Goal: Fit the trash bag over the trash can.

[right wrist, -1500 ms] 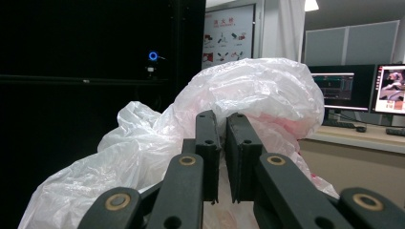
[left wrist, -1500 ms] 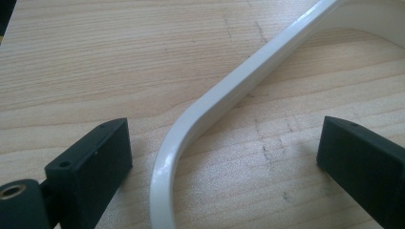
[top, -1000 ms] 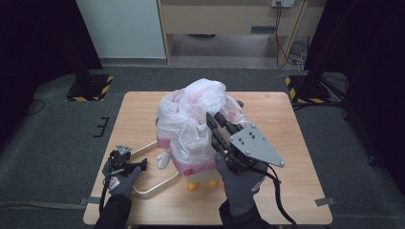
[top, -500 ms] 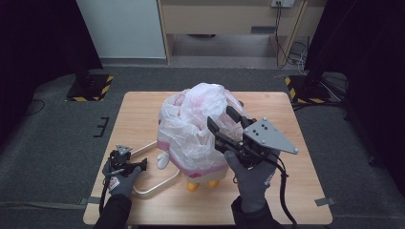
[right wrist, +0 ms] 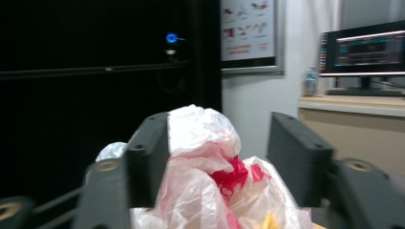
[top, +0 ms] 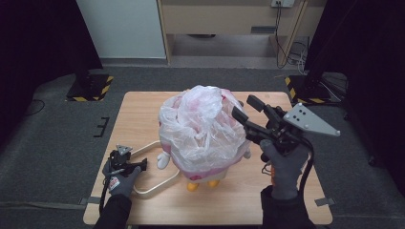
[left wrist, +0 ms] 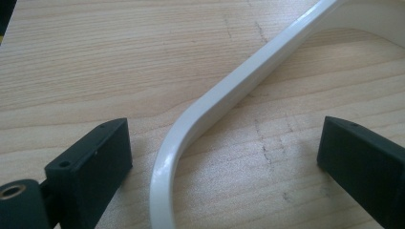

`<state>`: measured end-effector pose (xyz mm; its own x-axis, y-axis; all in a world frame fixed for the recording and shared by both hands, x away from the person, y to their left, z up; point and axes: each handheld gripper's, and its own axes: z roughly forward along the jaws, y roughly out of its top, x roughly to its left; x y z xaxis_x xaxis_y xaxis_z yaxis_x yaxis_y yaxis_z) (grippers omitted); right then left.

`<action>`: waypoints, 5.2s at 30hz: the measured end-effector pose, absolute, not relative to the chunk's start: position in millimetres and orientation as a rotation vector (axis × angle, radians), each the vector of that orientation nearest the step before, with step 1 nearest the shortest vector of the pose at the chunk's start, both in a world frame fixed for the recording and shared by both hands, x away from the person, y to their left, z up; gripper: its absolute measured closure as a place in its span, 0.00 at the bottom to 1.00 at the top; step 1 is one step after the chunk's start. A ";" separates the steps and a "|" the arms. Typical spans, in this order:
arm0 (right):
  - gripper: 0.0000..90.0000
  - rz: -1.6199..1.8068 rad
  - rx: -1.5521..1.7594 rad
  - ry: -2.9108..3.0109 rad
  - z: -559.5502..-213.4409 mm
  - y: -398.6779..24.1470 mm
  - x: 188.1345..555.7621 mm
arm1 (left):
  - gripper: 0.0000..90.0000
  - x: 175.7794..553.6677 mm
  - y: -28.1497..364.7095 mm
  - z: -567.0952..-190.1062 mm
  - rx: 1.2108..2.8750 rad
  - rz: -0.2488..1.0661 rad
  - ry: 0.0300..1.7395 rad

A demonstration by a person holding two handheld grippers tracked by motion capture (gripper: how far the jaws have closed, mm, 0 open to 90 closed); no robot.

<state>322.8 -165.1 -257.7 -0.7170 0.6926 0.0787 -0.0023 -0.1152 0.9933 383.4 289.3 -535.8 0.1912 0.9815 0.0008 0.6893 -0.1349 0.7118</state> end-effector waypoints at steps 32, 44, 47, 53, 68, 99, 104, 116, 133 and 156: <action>0.39 1.836 0.434 2.206 -300.1 -166.7 380.7 | 0.04 383.4 289.4 -535.5 1.900 0.652 1.560; 0.43 2.029 0.370 2.123 -280.2 -173.6 384.1 | 0.04 383.4 289.3 -535.6 1.900 0.652 1.560; 0.46 2.091 0.362 2.110 -269.2 -170.8 385.7 | 0.04 383.4 289.3 -535.6 1.900 0.652 1.560; 0.49 1.973 0.313 2.218 -271.7 -150.7 388.6 | 0.04 383.4 289.3 -535.6 1.900 0.652 1.559; 0.52 1.818 0.321 2.346 -291.9 -152.3 388.2 | 0.04 383.5 289.3 -535.7 1.898 0.653 1.559; 0.49 1.635 0.448 2.342 -272.9 -129.8 390.5 | 0.03 383.6 289.3 -535.7 1.900 0.651 1.558; 0.48 1.627 0.426 2.371 -272.9 -128.5 387.5 | 0.03 383.6 289.2 -535.7 1.900 0.651 1.558; 0.48 1.640 0.426 2.414 -269.6 -132.4 384.3 | 0.03 383.6 289.2 -535.7 1.900 0.651 1.558; 0.36 2.013 0.483 2.024 -223.8 -119.6 386.2 | 0.03 383.7 288.9 -535.8 1.893 0.651 1.560; 0.42 1.406 0.673 2.379 -274.5 -47.2 410.1 | 0.03 383.8 289.0 -535.8 1.894 0.650 1.559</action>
